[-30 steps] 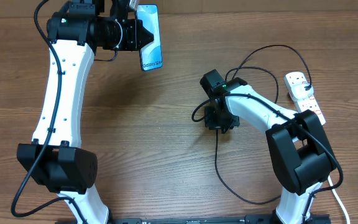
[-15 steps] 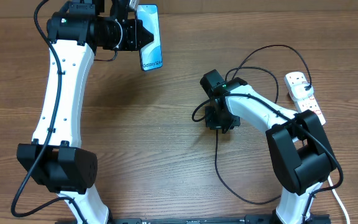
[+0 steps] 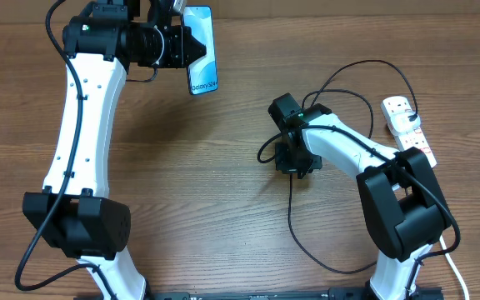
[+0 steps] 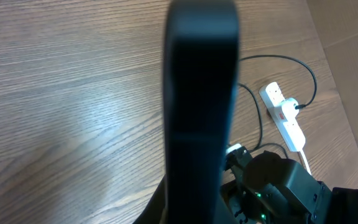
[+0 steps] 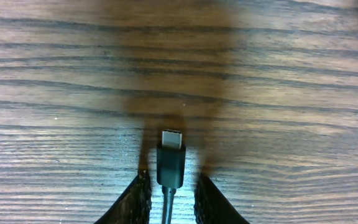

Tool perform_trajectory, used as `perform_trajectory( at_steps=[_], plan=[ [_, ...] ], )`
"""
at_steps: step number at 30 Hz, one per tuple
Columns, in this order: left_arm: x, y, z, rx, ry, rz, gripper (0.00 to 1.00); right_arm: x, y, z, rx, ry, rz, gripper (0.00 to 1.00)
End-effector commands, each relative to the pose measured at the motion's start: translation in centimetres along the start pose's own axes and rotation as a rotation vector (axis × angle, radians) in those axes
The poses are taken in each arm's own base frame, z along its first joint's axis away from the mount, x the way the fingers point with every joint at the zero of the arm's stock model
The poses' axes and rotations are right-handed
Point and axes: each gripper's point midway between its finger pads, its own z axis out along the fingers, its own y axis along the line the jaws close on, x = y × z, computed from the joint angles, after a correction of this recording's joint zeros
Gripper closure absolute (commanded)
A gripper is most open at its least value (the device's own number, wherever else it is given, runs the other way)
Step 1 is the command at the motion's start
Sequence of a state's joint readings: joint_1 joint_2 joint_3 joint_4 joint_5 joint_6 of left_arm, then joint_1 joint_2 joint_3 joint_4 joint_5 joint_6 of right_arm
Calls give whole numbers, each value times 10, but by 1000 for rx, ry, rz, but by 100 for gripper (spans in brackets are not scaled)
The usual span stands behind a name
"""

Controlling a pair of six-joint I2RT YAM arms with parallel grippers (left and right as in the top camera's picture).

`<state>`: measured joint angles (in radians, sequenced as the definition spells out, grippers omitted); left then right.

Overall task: Plug charger to phone and switch on socket
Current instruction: 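Close the right gripper on the USB-C connector's cable end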

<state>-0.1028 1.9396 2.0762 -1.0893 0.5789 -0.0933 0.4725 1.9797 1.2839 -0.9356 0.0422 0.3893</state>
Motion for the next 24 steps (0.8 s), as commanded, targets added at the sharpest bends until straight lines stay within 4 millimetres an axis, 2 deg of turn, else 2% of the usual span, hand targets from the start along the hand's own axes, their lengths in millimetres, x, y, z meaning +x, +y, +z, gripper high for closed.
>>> perform_trajectory(
  at_steps=[1,8,24],
  plan=[
    [-4,-6,-3,19,-14,39,96,14,-19,21,90,42,2,77],
    [-4,-7,-3,19,-14,39,96,14,-19,21,90,42,2,83],
    [-4,-7,-3,19,-15,39,96,16,-21,20,95,53,5,82]
  ],
)
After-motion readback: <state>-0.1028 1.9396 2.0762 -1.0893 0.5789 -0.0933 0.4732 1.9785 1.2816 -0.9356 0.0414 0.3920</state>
